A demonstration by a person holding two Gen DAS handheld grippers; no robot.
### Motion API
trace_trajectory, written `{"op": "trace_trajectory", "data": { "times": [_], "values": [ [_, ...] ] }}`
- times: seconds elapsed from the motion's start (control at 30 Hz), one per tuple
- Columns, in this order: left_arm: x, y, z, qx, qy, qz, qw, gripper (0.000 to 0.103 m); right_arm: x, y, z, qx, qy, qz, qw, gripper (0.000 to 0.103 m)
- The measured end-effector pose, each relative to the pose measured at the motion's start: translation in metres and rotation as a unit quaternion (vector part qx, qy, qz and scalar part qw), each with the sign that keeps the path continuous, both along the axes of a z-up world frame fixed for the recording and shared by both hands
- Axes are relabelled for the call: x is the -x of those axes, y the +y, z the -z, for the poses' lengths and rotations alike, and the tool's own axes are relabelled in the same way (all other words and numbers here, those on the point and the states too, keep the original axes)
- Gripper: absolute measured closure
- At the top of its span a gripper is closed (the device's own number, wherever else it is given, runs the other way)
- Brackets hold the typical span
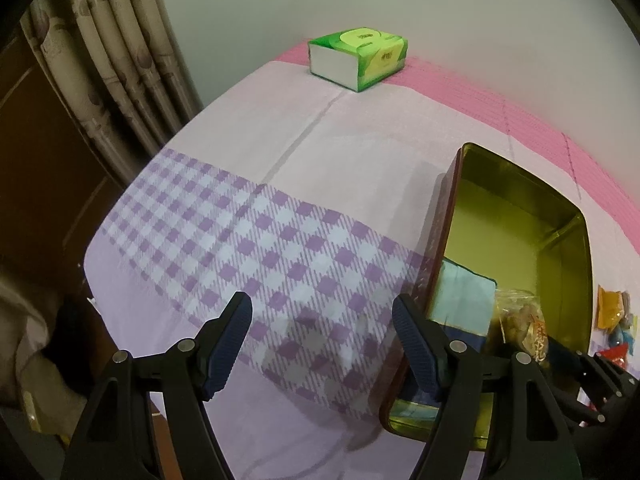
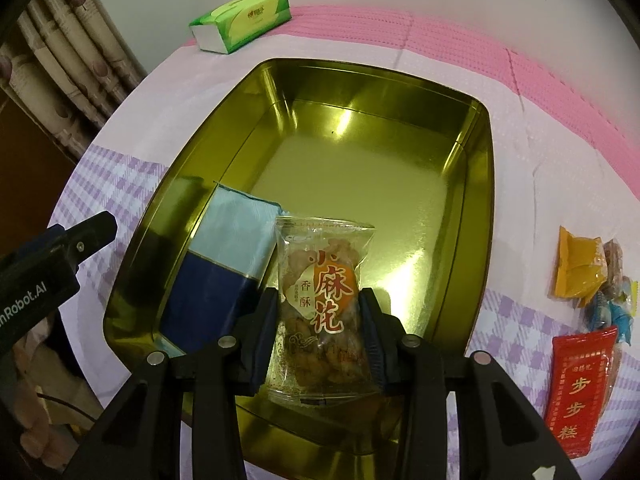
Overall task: Organize snacks
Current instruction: 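Lower both packets into the tin and open both grippers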
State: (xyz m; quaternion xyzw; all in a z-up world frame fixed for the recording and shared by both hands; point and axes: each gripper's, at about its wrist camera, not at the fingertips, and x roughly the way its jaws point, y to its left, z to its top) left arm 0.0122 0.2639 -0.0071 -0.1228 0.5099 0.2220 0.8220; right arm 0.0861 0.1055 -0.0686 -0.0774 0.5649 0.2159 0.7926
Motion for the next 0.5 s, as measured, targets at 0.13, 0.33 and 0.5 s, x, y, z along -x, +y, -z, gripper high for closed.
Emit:
{"op": "trace_trajectory", "data": {
  "times": [0.13,0.33,0.5],
  "values": [
    [0.0002,0.0004,-0.0003,-0.001,-0.002,0.0,1.0,0.03,-0.0003,-0.0005,-0.0005,-0.009,0.007,0.001,1.0,0.064],
    [0.0009,0.0003,-0.0012,0.003,-0.005,0.002,1.0,0.03,0.0005,-0.0017,-0.0009,-0.011,0.009,0.0,1.0,0.062],
    [0.0,-0.0018,-0.0023,0.003,-0.007,0.005,1.0,0.03,0.003,-0.0042,-0.0052,-0.014,0.001,0.0,1.0,0.058]
  ]
}}
